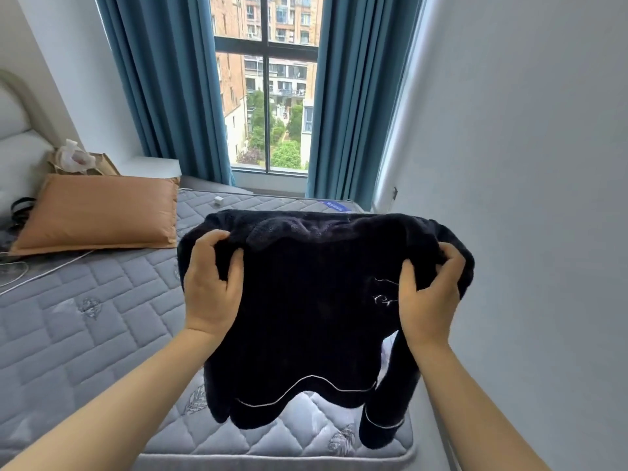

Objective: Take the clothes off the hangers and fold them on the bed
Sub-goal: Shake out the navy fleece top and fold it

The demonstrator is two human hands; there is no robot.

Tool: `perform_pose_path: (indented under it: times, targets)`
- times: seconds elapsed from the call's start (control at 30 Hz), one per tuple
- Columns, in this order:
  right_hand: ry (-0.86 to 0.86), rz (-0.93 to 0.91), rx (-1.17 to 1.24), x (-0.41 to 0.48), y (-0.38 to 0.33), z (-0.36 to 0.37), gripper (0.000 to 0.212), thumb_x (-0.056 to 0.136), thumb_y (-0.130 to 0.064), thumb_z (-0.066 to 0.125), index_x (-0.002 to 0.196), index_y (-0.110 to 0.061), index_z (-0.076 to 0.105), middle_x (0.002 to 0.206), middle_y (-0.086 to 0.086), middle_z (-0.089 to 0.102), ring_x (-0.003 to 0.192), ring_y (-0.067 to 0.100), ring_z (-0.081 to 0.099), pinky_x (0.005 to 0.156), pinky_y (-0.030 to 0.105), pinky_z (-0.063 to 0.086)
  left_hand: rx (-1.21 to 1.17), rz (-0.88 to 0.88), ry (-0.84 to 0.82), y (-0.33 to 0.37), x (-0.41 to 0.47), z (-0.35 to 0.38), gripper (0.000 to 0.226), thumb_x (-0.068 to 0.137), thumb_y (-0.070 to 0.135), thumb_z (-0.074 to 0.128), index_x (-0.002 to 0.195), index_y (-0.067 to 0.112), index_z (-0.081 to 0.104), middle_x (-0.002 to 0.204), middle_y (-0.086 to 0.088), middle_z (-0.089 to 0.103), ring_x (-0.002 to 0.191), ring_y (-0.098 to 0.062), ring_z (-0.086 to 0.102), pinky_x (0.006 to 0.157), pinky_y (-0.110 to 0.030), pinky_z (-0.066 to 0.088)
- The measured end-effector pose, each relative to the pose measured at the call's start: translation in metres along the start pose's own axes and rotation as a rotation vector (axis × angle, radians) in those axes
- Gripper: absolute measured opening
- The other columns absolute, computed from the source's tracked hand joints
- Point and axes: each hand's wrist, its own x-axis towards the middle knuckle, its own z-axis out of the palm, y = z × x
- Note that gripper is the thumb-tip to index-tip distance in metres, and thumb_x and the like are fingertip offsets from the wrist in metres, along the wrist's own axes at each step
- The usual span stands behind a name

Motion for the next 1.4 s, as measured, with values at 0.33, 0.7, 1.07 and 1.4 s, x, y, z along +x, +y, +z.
perform_pose_path:
  times: [0.33, 0.7, 1.07, 1.4]
  targets:
    - [-0.132, -0.196, -0.288, -0.042, 0.007, -0.032, 0.071, 0.081, -0.025, 0.076, 0.137, -0.02, 0.031, 0.127, 0.009, 0.054, 0.117, 0.022, 0.052, 0.099, 0.043, 0.049, 0.291, 0.276, -0.041, -0.016, -0.036, -0.046, 0.042, 0.085, 0.022, 0.06, 0.119, 0.002, 0.044, 0.099, -0.008, 0.052, 0.085, -0.025, 0.05, 0.081, -0.038, 0.04]
    - [-0.455, -0.015, -0.475, 0.003, 0.137, 0.062, 0.077, 0.077, -0.029, 0.077, 0.138, -0.016, 0.032, 0.126, 0.008, 0.055, 0.118, 0.025, 0.051, 0.104, 0.047, 0.043, 0.478, 0.037, -0.524, -0.123, -0.048, 0.058, 0.042, 0.085, 0.023, 0.054, 0.122, 0.004, 0.048, 0.087, -0.015, 0.059, 0.072, -0.036, 0.059, 0.068, -0.043, 0.048]
    - [-1.061, 0.296, -0.635, 0.049, 0.367, 0.281, 0.108, 0.086, -0.03, 0.068, 0.152, -0.023, -0.017, 0.161, 0.003, 0.016, 0.145, 0.024, 0.024, 0.118, 0.054, 0.015, 0.607, -0.525, -1.064, -0.315, -0.078, 0.298, 0.072, 0.091, 0.02, 0.055, 0.151, 0.013, 0.016, 0.129, -0.01, 0.051, 0.117, -0.03, 0.049, 0.093, -0.041, 0.045]
    - [-1.355, 0.342, -0.544, -0.036, 0.402, 0.353, 0.082, 0.094, -0.026, 0.058, 0.155, -0.015, 0.006, 0.153, 0.0, 0.029, 0.143, 0.016, 0.026, 0.115, 0.031, 0.026, 0.512, -0.779, -1.053, -0.395, -0.151, 0.282, 0.039, 0.096, 0.018, 0.049, 0.134, 0.012, 0.047, 0.129, -0.006, 0.054, 0.116, -0.023, 0.052, 0.094, -0.033, 0.043]
